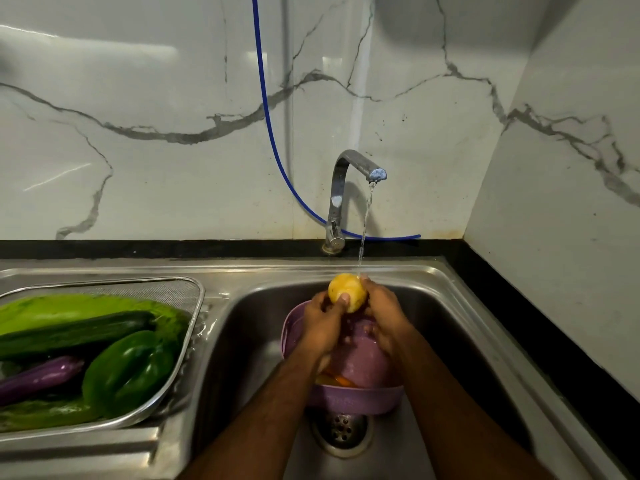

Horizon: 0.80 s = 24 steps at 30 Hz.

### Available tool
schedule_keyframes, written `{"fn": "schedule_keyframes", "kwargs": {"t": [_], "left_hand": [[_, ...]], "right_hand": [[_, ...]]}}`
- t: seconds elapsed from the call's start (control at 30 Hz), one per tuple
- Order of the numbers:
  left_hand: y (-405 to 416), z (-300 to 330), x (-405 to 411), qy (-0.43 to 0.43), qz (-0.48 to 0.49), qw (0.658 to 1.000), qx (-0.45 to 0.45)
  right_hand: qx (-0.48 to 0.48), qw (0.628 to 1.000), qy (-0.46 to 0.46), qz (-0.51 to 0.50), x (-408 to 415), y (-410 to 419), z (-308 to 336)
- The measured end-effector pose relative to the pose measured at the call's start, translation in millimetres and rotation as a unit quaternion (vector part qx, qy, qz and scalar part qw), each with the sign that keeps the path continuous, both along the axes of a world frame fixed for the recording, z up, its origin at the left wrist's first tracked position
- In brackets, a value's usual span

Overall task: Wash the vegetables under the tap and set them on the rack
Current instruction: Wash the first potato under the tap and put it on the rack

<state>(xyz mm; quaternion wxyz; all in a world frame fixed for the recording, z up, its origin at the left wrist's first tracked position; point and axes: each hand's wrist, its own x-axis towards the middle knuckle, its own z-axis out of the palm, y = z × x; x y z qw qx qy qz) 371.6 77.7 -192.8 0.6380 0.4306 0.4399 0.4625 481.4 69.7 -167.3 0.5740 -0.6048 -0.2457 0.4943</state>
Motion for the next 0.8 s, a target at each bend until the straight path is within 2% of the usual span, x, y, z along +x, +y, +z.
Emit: {"fn": "schedule_keyframes", "kwargs": {"t": [0.13, 0.23, 0.3, 0.5, 0.6, 0.63, 0.67, 0.73, 0.8], "left_hand": [[-2, 5, 1, -0.027, -0.008, 0.999, 0.031], [-3, 2, 0, 0.054, 0.001, 0.990, 0.130], [-2, -1, 1, 0.091, 0.009, 0.984, 0.154], [-1, 3, 2, 0.150, 0.046, 0.969, 0.188], [-7, 6, 2, 0.194, 0.074, 0.948, 0.240], [-8, 6, 2, 0.213, 0.081, 0.940, 0.253], [-9, 7, 2, 0.231, 0.082, 0.934, 0.258], [-10, 8, 2, 0.250, 0.079, 0.930, 0.258], [-8, 8, 1, 0.250, 0.065, 0.933, 0.250]], "right_hand": [[0.015, 1.000, 0.021, 0.008, -2, -2, 0], [0.032, 0.999, 0.031, -0.004, -8, -3, 2], [0.032, 0.999, 0.028, -0.011, -11, -3, 3], [0.082, 0.991, -0.097, 0.046, -17, -2, 2], [0.061, 0.980, -0.179, 0.052, -19, 0, -2], [0.064, 0.980, -0.181, 0.046, -17, 1, -3], [0.079, 0.986, -0.142, 0.040, -17, -1, -2], [0.105, 0.994, -0.008, 0.024, -17, -4, 1], [0.092, 0.990, 0.107, -0.006, -16, -6, 5]]}}
